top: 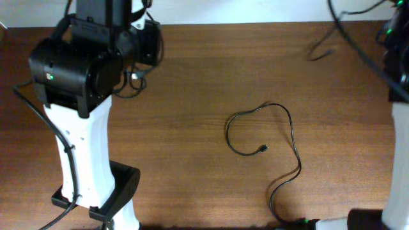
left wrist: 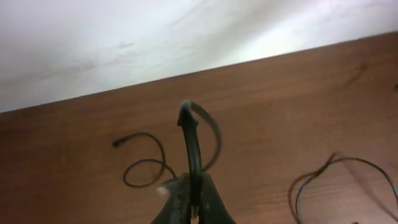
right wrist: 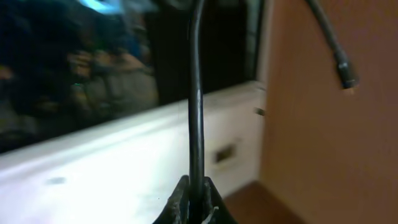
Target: Untangle cables
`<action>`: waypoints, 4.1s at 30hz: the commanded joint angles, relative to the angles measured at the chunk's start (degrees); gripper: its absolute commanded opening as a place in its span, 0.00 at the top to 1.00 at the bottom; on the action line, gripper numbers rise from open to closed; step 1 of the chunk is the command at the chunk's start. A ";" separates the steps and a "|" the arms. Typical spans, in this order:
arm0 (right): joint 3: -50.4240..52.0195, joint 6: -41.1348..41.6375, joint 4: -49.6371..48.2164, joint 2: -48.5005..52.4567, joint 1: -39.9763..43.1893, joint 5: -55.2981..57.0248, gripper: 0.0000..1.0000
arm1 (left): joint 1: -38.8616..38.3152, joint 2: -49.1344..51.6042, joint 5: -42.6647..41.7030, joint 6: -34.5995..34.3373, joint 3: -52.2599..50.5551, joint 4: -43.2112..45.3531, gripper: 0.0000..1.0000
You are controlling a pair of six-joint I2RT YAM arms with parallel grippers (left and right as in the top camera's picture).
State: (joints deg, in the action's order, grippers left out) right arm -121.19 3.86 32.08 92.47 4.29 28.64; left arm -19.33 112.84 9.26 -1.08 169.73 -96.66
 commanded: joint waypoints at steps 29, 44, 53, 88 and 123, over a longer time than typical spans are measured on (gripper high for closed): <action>-0.31 1.07 10.58 36.48 26.97 -31.45 0.01 | -12.79 -0.07 0.76 0.85 0.13 -0.04 1.00; -0.70 9.20 20.13 18.43 26.75 -34.05 0.01 | -12.79 -0.02 0.42 0.90 0.13 -0.04 1.00; -0.20 10.03 35.17 17.62 20.76 -33.33 0.01 | -12.79 -0.02 0.42 0.90 0.13 -0.04 1.00; 43.74 -14.14 3.02 21.86 10.05 -61.40 0.01 | -12.79 -0.02 0.42 1.42 0.13 -0.04 1.00; 59.71 -3.76 16.41 3.37 -2.60 -36.33 0.05 | -12.83 -0.02 0.42 2.43 0.13 -0.04 1.00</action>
State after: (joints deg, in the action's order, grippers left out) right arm -64.05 -1.19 49.60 95.92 2.26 -8.38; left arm -31.88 112.84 9.82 0.43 169.73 -96.73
